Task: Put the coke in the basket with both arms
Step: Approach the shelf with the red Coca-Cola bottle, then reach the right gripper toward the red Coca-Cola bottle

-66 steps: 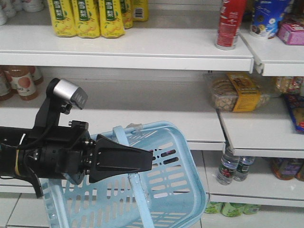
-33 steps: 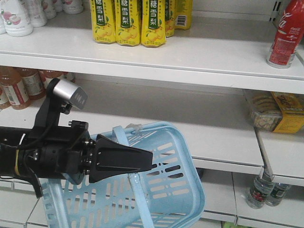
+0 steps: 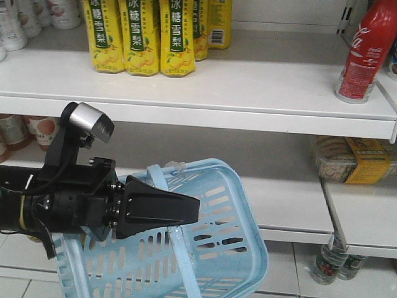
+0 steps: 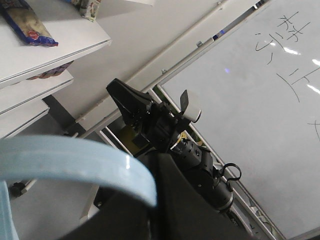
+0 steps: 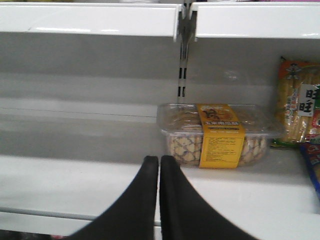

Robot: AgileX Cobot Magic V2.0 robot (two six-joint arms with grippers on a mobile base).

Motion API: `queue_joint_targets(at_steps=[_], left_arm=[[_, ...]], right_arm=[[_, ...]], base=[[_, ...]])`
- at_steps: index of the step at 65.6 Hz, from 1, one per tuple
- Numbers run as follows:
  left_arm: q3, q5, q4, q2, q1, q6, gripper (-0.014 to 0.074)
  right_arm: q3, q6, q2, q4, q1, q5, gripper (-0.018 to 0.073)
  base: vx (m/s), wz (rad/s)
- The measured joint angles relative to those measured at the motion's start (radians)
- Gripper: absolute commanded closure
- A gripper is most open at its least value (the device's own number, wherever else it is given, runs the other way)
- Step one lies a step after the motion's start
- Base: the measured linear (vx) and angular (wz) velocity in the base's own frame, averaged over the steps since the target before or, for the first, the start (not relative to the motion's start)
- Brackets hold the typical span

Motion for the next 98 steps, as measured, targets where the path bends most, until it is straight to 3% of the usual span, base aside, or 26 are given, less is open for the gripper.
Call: queue_joint_targets(at_steps=[98], left_arm=[[0.000,0.000,0.000,0.000,0.000,0.000,0.0603]], right_arm=[[0.000,0.000,0.000,0.000,0.000,0.000,0.0564]], base=[[0.05,-0.11]])
